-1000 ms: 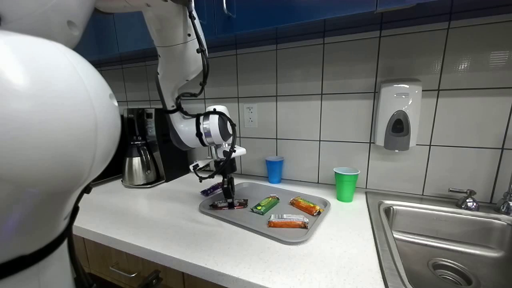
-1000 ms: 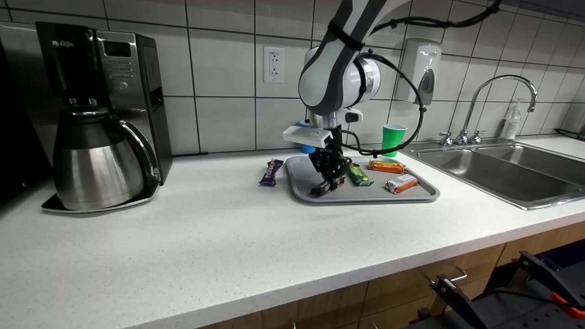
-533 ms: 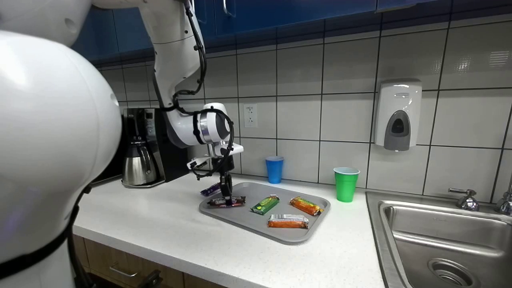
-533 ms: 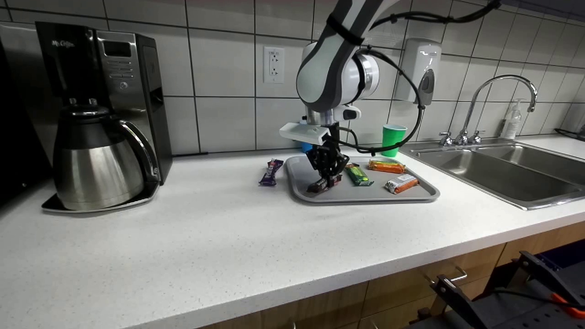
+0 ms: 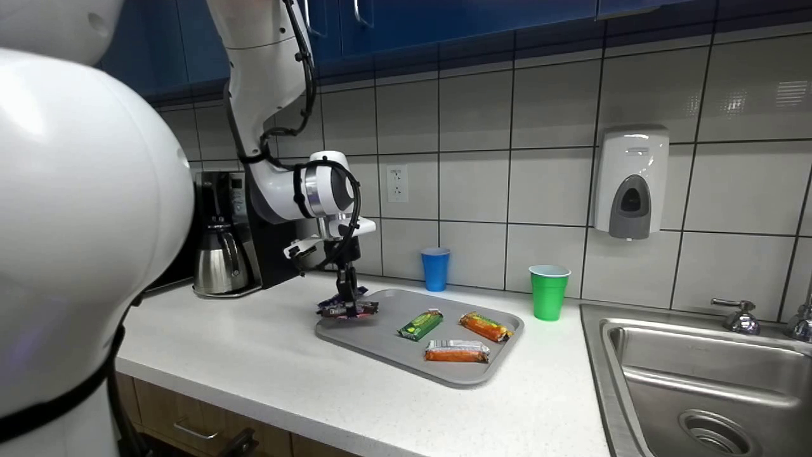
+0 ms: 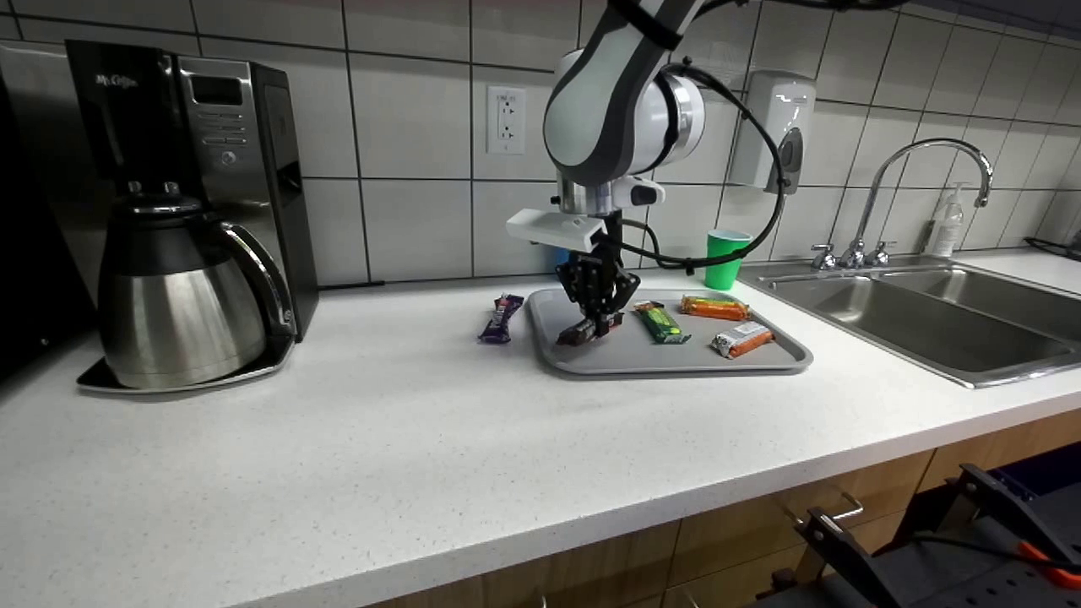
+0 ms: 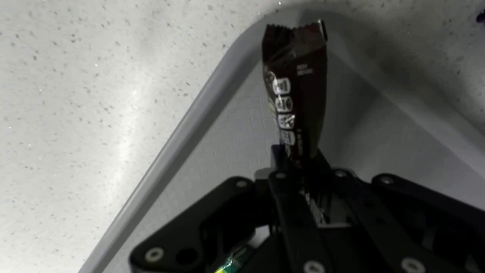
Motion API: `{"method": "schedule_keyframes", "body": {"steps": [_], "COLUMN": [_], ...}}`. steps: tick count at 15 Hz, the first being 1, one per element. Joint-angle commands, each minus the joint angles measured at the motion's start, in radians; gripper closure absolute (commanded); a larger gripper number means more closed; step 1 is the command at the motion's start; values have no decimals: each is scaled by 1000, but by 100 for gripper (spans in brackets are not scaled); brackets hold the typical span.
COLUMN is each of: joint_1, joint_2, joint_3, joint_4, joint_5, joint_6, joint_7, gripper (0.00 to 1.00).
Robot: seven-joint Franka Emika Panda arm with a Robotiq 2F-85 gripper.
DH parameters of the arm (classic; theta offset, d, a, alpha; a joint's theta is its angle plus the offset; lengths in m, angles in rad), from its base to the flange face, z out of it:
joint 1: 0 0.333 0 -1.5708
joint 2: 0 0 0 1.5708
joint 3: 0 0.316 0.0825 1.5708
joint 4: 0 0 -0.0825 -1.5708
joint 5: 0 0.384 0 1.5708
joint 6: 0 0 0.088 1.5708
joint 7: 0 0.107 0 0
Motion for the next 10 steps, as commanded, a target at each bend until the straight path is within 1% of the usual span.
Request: {"method": "schedule_keyframes", "body": {"steps": [1, 10], "joint_1": [0, 16], "joint_2": [-86, -180], "joint_3": [30, 97], "joint_4": [-76, -152], "joint_5": [-7, -18], "joint_6": [8, -12], "joint_7": [-4, -13], "gripper": [96, 96]}}
